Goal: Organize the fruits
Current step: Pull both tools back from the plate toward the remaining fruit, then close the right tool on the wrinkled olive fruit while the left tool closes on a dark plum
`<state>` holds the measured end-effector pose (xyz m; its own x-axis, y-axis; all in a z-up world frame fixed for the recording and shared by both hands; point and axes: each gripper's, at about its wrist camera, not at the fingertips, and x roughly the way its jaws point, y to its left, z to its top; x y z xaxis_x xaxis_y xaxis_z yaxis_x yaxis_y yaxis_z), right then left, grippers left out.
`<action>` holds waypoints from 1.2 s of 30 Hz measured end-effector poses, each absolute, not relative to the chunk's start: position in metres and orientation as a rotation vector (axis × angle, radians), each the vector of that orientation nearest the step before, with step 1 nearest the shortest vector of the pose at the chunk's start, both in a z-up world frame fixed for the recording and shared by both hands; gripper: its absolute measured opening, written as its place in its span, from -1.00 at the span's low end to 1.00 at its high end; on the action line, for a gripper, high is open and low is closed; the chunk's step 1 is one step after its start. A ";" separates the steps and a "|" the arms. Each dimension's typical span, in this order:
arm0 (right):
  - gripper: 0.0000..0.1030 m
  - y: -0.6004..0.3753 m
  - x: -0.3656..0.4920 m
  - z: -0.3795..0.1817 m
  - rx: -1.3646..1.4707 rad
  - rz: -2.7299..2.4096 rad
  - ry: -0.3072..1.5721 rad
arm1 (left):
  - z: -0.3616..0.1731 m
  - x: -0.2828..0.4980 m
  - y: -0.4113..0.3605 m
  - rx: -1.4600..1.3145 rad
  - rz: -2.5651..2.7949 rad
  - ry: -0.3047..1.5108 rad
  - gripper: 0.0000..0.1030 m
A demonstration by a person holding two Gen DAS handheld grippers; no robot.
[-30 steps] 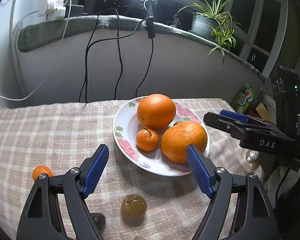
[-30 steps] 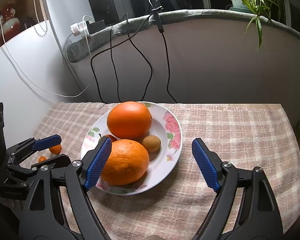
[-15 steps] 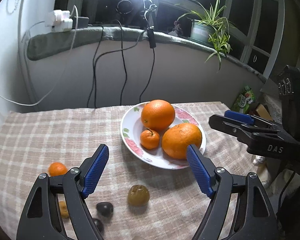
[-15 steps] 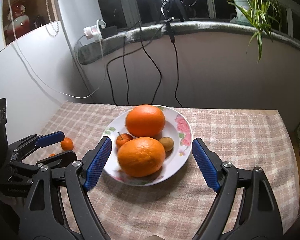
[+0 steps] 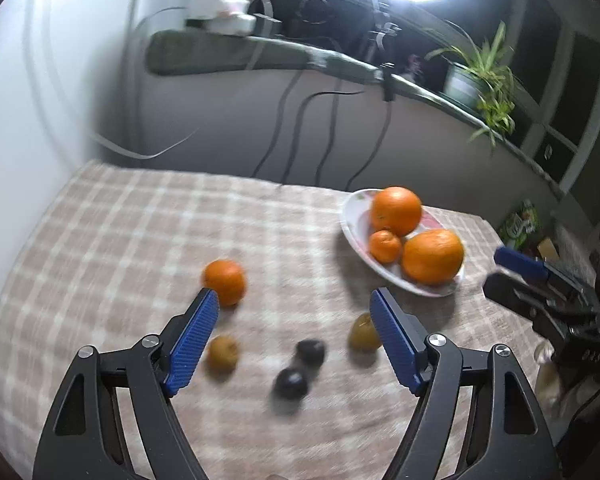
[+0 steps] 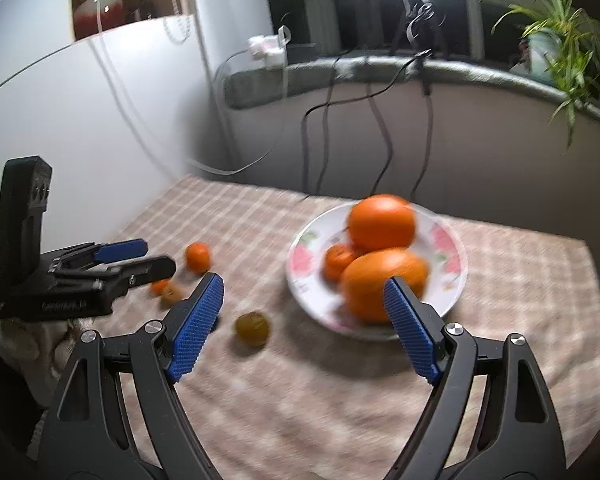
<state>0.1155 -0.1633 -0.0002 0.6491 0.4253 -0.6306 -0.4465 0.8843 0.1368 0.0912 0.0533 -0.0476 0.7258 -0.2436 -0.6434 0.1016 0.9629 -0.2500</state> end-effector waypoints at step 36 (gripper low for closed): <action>-0.23 -0.109 0.144 -0.084 -0.044 0.586 0.977 | -0.107 0.074 0.047 -0.190 -0.268 0.905 -0.44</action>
